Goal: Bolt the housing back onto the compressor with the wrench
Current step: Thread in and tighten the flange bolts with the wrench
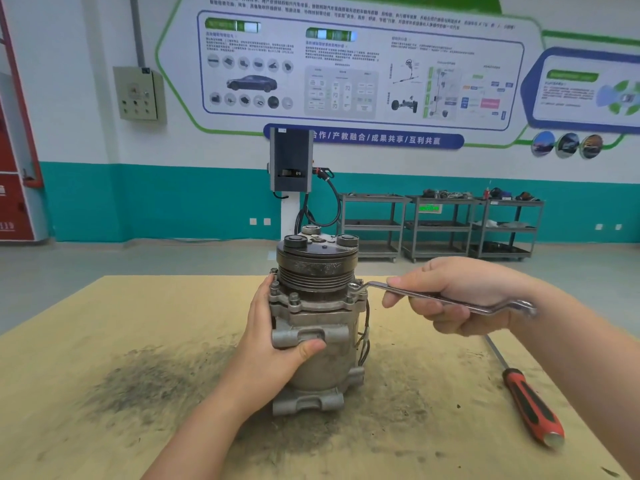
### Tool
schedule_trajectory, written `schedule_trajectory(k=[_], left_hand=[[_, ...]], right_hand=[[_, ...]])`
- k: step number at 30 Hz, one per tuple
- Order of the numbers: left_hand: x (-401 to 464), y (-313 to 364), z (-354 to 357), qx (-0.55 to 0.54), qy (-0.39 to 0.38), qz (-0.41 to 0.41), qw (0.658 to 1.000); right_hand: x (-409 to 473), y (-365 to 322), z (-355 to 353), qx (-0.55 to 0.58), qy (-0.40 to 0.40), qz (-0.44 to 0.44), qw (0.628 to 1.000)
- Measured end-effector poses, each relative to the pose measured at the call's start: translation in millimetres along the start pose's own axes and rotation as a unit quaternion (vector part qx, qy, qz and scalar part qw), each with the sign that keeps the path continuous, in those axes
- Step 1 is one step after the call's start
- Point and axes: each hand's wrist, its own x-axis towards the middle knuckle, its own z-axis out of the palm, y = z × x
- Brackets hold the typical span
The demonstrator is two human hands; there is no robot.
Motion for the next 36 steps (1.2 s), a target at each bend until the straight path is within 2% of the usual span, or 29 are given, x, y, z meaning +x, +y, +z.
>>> schedule_trajectory(k=[5,11,15,18,20,21,23,26,30,32,34,36], left_hand=[[0,0,0,0.003,-0.003,-0.005,1.0],[1,-1,1,0.002,0.006,0.005,1.0],[4,-7,4,-0.022,0.003,-0.002,1.0],[9,-10,6,0.067,0.005,0.028,0.997],[10,-7,6,0.15,-0.006,0.074,0.986],[10,-8,6,0.151,-0.005,0.082,0.985],[9,-9,3,0.113,-0.001,0.045,0.993],[4,-12,0,0.026,-0.007,-0.018,0.999],[3,-8,1,0.003,0.009,0.008,1.0],[3,-6,1,0.0,0.011,0.007,1.0],[2,-5,1,-0.003,0.006,0.008,1.0],[2,-5,1,-0.005,0.009,0.012,1.0]], right_hand=[[3,-3,-3,-0.035,-0.019,0.006,0.999],[-8,9,51,0.157,0.01,-0.027,0.987],[14,5,109,0.35,0.037,-0.073,0.933],[41,-1,137,0.44,0.051,-0.116,0.889],[46,-6,140,0.463,0.046,-0.119,0.877],[44,-9,138,0.467,0.035,-0.116,0.876],[33,-11,129,0.442,0.033,-0.133,0.886],[9,-3,108,0.354,0.089,-0.176,0.914],[-16,11,88,0.207,0.127,-0.142,0.96],[-17,18,84,0.143,0.145,-0.124,0.971],[-16,21,81,0.123,0.147,-0.114,0.975],[-13,21,74,0.157,0.127,-0.098,0.974]])
